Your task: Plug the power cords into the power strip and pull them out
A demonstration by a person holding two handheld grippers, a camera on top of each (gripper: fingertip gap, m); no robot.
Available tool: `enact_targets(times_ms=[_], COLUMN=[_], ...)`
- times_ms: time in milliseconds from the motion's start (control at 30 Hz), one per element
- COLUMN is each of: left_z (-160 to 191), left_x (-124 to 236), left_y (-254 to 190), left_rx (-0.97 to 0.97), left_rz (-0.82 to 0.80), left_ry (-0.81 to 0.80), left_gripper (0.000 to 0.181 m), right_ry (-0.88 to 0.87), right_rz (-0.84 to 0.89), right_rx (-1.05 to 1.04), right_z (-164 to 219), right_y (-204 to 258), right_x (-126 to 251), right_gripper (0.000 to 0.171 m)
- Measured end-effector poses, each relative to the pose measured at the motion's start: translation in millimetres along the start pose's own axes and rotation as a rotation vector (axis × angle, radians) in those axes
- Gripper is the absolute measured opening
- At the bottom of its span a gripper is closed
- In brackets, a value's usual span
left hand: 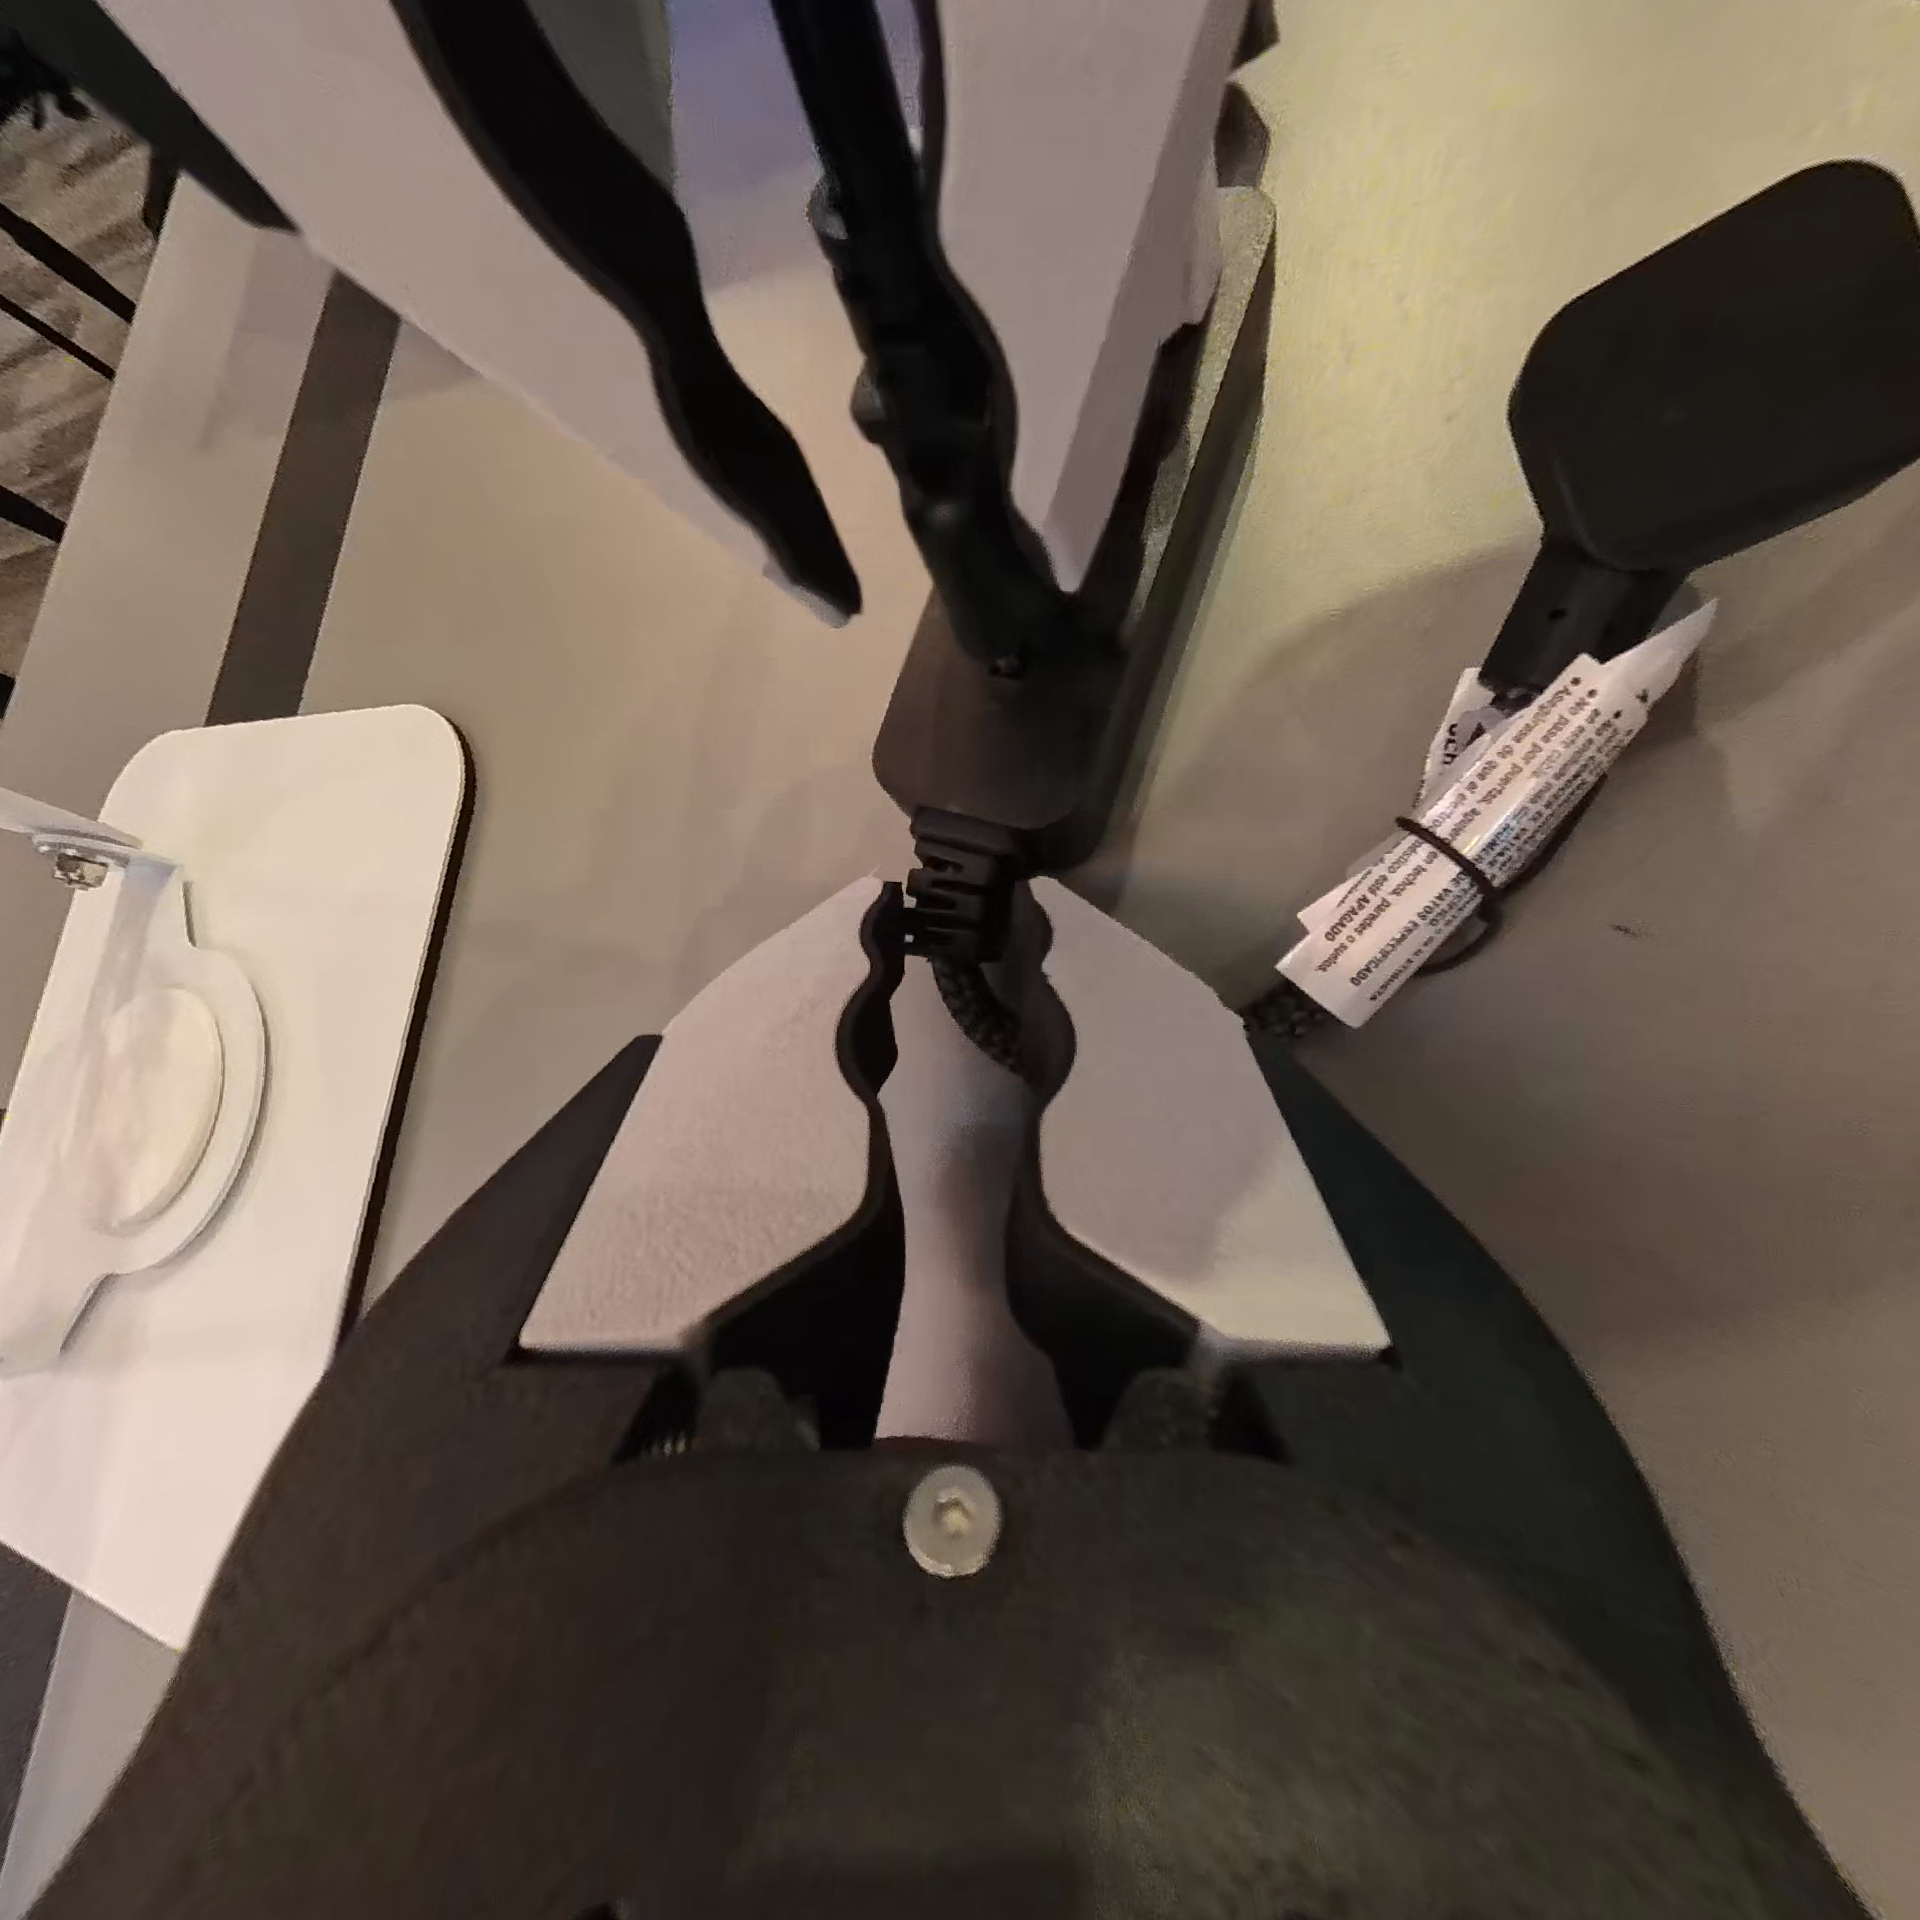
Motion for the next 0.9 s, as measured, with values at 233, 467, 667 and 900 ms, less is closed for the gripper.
enact_targets(times_ms=[233,467,667,900], left_z=[0,0,0,0], left_x=[-1,0,0,0], left_y=[1,0,0,0], left_rx=[0.025,0.021,0.021,0.02], left_rz=[0.013,0.008,0.01,0.008], left_ry=[0.012,0.012,0.013,0.014], left_gripper=[0.018,0.018,0.018,0.018], right_ry=[0.064,0.056,0.061,0.09], right_rz=[-0.027,0.037,0.056,0.045], right_rx=[-0.082,-0.124,-0.163,-0.14], right_z=[-1,1,6,4], right_y=[4,2,2,2], right_x=[19,19,34,23], right_gripper=[0.021,0.019,0.035,0.015])
Point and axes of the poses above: each gripper's, where its closed fingertips meet, x back along the fingers, z out of its underside, y = z × x across the jaws, the point moved 8 cm from there along x, back along the fingers, and after that the axes turned 10 degrees about -x, right-handed, at the moved point
